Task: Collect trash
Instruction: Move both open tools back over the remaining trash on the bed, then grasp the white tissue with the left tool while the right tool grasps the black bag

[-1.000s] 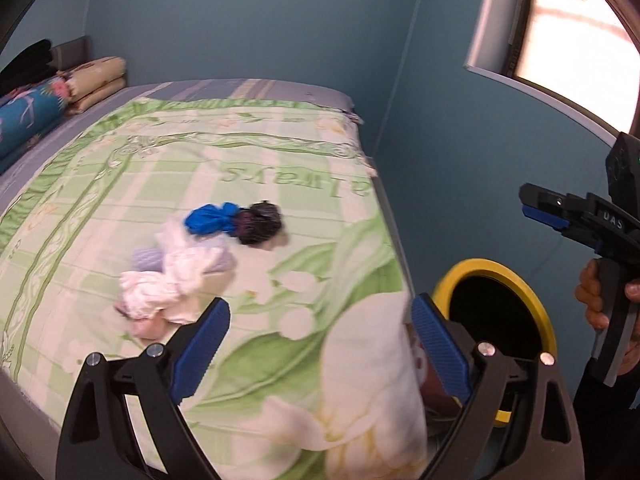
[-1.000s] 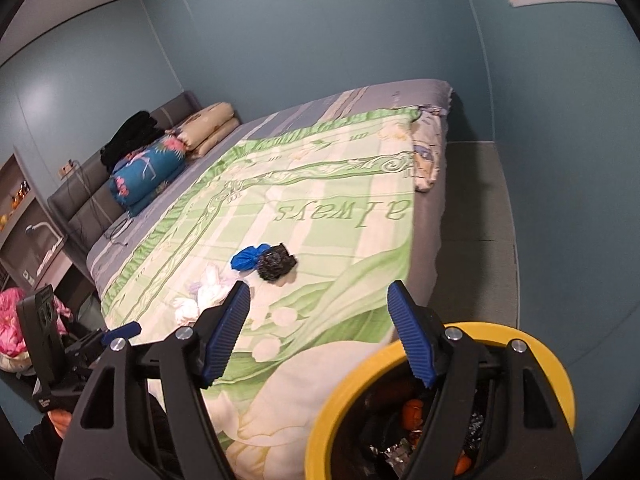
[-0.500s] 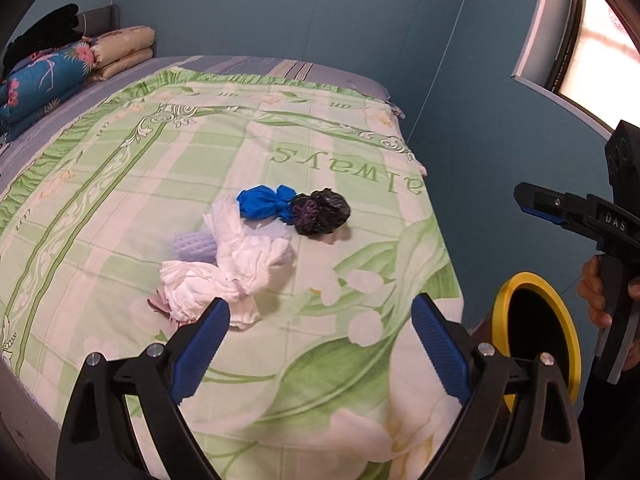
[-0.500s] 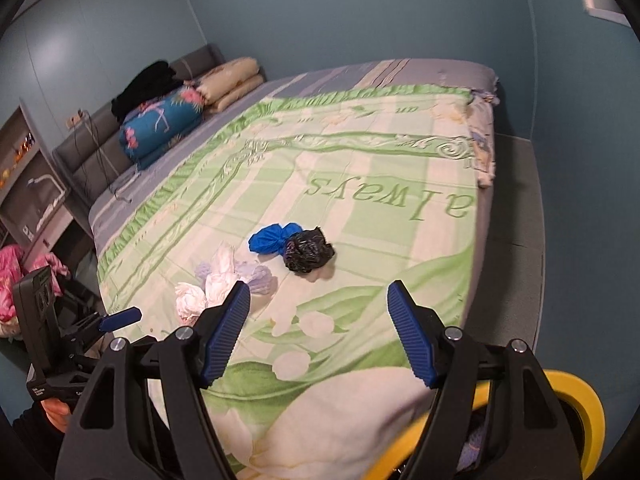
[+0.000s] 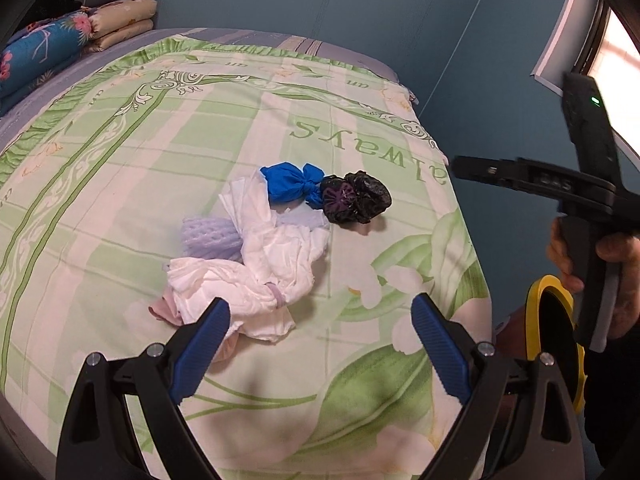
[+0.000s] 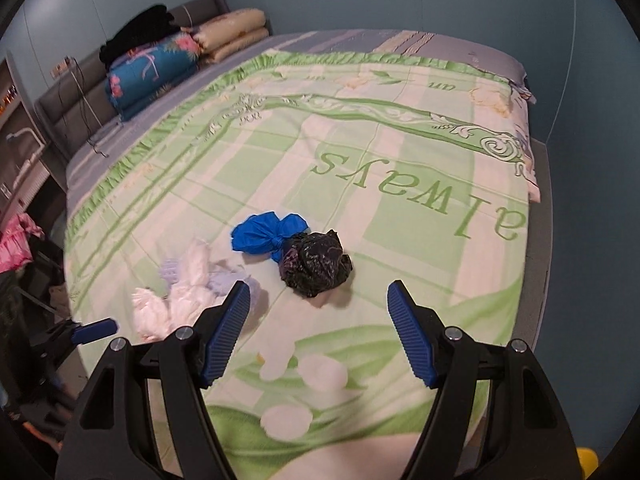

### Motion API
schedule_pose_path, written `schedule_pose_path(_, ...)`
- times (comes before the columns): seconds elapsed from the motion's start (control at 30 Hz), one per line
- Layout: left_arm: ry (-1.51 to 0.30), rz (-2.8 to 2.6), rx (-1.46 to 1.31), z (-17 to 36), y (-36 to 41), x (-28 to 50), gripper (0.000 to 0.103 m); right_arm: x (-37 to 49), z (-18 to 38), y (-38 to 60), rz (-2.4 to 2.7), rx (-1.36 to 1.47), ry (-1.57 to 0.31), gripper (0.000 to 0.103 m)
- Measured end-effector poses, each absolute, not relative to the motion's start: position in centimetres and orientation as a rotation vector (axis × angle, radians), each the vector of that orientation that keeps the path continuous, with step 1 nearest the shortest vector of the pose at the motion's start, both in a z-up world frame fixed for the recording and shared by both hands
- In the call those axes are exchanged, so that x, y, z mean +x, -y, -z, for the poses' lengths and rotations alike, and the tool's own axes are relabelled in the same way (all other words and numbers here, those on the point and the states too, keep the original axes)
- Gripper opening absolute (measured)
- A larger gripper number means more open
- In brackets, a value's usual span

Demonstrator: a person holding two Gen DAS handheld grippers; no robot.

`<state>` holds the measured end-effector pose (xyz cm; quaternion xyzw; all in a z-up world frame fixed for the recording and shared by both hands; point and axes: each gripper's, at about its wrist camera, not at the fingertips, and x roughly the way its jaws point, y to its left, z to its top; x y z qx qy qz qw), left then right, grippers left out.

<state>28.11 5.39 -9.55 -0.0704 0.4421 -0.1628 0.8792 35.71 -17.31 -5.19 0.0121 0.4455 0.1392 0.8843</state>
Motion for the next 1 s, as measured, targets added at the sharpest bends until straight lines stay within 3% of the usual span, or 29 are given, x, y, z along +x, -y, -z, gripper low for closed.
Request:
schedule_pose_path(0.57, -1.027, 0.299, -0.27, 11.6, -6.0, 35.5, 0.088, 44.1, 12.0, 15.2, -0.247, -0.01, -1.071, 0.067)
schedule_pose_path(0.77, -1.083, 0.279, -0.298, 13.4, -5.8, 37.2, 0.079, 45.2, 13.5, 14.7, -0.275, -0.002, -1.117, 0.067)
schedule_pose_path(1.0, -1.13, 0.276, -0.273, 14.9, -4.6, 37.9, 0.056, 45.1, 15.0, 13.4, -0.281, -0.046, -1.148, 0.061)
